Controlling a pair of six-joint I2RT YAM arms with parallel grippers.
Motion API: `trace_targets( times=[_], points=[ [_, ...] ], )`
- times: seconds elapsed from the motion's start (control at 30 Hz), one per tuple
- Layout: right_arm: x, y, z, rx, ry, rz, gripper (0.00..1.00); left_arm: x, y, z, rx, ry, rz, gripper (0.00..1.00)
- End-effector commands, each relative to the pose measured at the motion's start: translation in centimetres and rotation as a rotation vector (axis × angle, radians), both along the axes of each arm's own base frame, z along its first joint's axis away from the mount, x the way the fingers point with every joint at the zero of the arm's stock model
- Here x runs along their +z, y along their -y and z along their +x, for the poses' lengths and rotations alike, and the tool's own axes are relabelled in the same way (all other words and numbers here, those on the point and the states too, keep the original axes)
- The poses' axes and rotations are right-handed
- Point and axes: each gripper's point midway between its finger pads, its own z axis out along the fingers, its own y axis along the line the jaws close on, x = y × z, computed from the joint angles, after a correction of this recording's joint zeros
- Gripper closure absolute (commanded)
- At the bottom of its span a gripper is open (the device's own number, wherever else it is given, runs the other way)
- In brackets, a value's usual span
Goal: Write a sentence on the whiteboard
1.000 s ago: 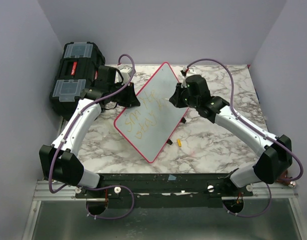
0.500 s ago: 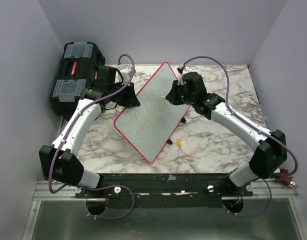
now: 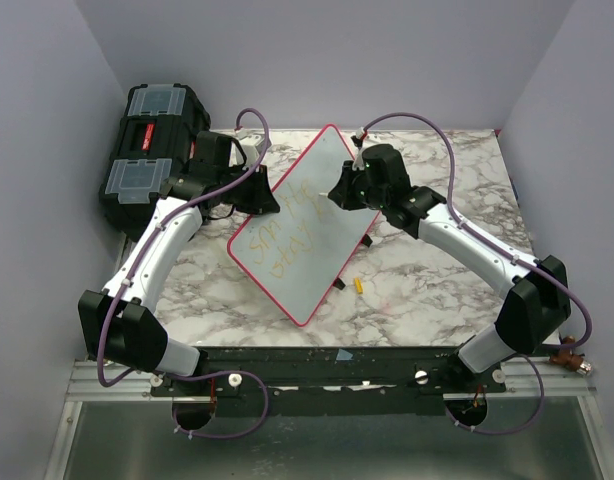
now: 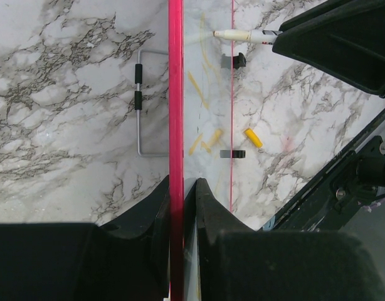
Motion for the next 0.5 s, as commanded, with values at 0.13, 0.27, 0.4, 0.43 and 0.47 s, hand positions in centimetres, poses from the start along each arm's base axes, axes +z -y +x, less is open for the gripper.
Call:
trace_targets(
  times=[0.13, 0.27, 0.4, 0.43, 0.47],
  points=[
    [-1.1, 0.3, 0.9, -0.044, 0.001, -0.031, 0.99, 0.8, -1.2, 0.9, -0.001, 0.111, 0.08, 1.0],
    [-1.3, 0.7, 1.2, -0.071, 0.003, -0.053, 0.99, 0.8, -1.2, 0.9, 0.001, 0.111, 0.08, 1.0],
    [-1.3, 1.1, 1.4, -0.089, 0.006, -0.065, 0.99, 0.8, -1.2, 1.1, 0.0, 0.11, 0.08, 1.0],
    [-1.1, 1.1, 1.3, -0.082, 0.011, -0.06, 0.99, 0.8, -1.1, 1.1, 0.001, 0.108, 0.081, 1.0],
    [-0.9, 1.0, 1.2, -0.079, 0.015, -0.057, 0.99, 0.8, -1.1, 1.2, -0.001, 0.108, 0.08, 1.0]
  ],
)
